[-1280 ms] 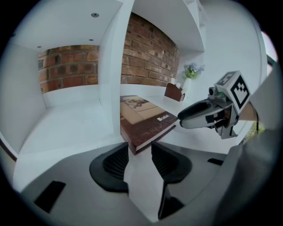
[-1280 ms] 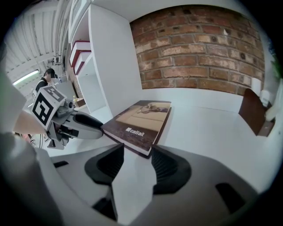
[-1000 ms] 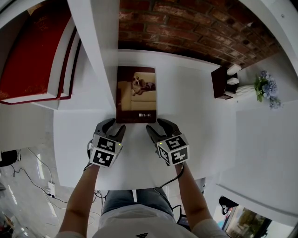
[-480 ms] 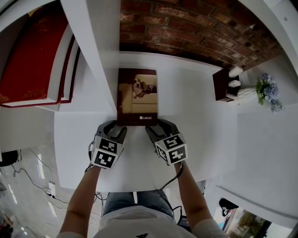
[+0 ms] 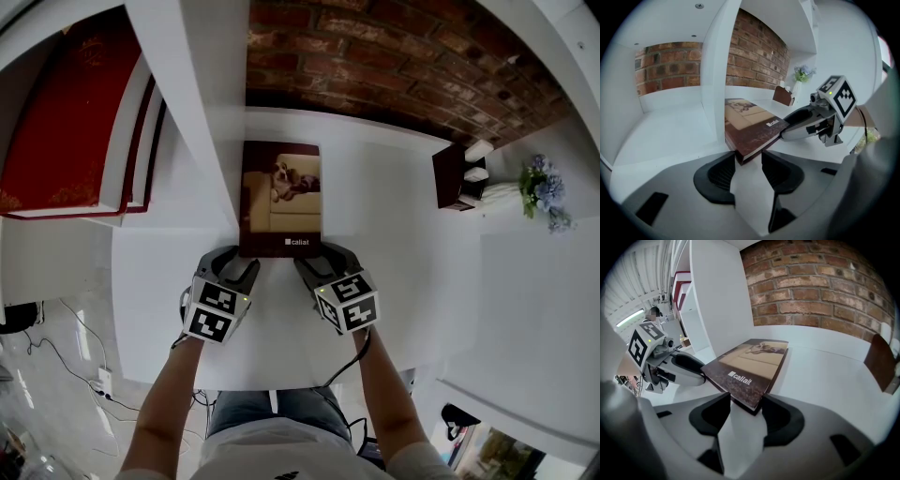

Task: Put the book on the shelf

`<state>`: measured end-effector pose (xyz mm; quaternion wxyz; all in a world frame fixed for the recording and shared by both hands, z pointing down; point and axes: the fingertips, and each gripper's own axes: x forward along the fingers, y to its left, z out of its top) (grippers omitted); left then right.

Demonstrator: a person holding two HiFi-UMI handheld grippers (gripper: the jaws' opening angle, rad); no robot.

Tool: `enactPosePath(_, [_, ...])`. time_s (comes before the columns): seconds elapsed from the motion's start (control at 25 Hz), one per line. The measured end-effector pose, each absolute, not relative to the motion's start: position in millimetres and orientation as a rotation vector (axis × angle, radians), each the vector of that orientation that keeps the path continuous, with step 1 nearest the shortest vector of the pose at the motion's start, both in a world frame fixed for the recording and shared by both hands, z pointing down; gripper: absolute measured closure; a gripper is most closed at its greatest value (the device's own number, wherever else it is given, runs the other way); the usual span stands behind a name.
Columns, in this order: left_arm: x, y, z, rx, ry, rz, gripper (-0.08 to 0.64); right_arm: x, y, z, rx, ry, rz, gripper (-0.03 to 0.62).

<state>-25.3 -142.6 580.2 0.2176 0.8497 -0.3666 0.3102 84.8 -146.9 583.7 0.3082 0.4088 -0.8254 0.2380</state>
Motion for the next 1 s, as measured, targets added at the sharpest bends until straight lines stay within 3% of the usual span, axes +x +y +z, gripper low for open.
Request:
enactPosePath(0.2, [-26, -145, 580, 2.355, -1.035, 0.861, 0.382, 85, -148, 584, 1.093, -2.181, 0.620, 0.385])
enactPosePath(0.36, [-32, -148, 581, 2.342, -1.102, 0.867, 0.434, 86, -146, 583, 1.101, -2.175, 0.595, 0.397])
enactPosePath(1.0, [-32, -144, 540, 2.469, -1.195, 0.760, 0.451, 89, -135, 545, 1.232, -2.264, 0.545, 0.434])
